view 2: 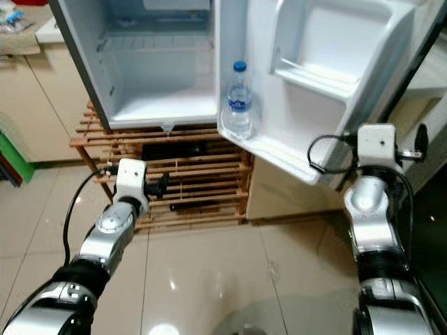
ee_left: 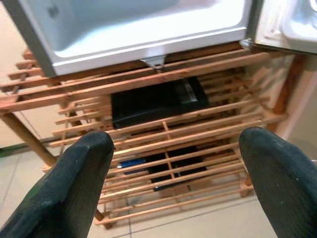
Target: Restocking fridge
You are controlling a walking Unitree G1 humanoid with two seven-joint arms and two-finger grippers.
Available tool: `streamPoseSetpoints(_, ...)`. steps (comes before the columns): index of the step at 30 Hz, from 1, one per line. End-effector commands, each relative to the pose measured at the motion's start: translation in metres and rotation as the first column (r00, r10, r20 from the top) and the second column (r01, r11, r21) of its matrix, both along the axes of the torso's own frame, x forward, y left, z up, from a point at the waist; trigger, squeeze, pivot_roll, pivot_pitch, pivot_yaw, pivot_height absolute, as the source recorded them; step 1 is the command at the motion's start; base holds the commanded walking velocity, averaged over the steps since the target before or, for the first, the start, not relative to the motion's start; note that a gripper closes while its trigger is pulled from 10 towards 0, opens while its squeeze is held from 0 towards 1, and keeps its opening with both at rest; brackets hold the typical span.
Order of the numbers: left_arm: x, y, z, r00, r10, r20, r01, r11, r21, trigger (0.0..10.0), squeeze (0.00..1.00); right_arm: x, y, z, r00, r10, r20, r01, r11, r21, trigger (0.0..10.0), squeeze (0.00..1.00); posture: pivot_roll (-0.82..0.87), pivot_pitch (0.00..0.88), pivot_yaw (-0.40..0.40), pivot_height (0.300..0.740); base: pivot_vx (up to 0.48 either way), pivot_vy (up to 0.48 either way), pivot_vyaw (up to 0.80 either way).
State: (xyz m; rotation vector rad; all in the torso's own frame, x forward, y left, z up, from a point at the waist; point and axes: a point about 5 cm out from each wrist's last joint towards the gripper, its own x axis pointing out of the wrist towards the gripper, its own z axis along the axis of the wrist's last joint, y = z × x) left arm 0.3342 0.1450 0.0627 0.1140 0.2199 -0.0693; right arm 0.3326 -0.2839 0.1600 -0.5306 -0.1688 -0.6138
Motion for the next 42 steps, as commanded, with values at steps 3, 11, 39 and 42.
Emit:
streamPoseSetpoints(3, 0.004, 0.002, 0.003, 1.0, 0.009, 0.014, -0.009, 1.0, 0.006, 10.0, 0.0, 0.006, 0.005, 0.004, 0.999, 0.031, 0.019, -0.031, 0.999, 0.032, 10.0, 0.0, -0.13, 0.0, 0.03, 0.74, 0.0, 0.0, 0.0)
streamPoseSetpoints(11, 0.0, 0.0, -0.003, 1.0, -0.004, -0.007, 0.004, 1.0, -0.004, 10.0, 0.0, 0.015, 0.052, 0.004, 0.935, 0.347, 0.067, -0.353, 0.901, 0.253, 10.0, 0.0, -0.14, 0.0, 0.033, 0.74, 0.0, 0.0, 0.0)
streamPoseSetpoints(39, -0.105, 0.041, -0.122, 0.64, 0.067, -0.765, -0.141, 0.989, -0.032, 10.0, 0.0, -0.074, 0.121, 0.009, 0.209, 0.973, -0.101, -0.791, 0.229, 0.567, 10.0, 0.0, -0.17, 0.0, 0.063, 0.74, 0.0, 0.0, 0.0)
streamPoseSetpoints(42, -0.12, 0.051, -0.13, 0.605, 0.111, -0.789, -0.171, 0.985, 0.007, 10.0, 0.0, -0.054, 0.148, 0.027, 0.176, 0.984, -0.002, -0.833, 0.15, 0.532, 10.0, 0.0, -0.17, 0.0, 0.061, 0.74, 0.0, 0.0, 0.0)
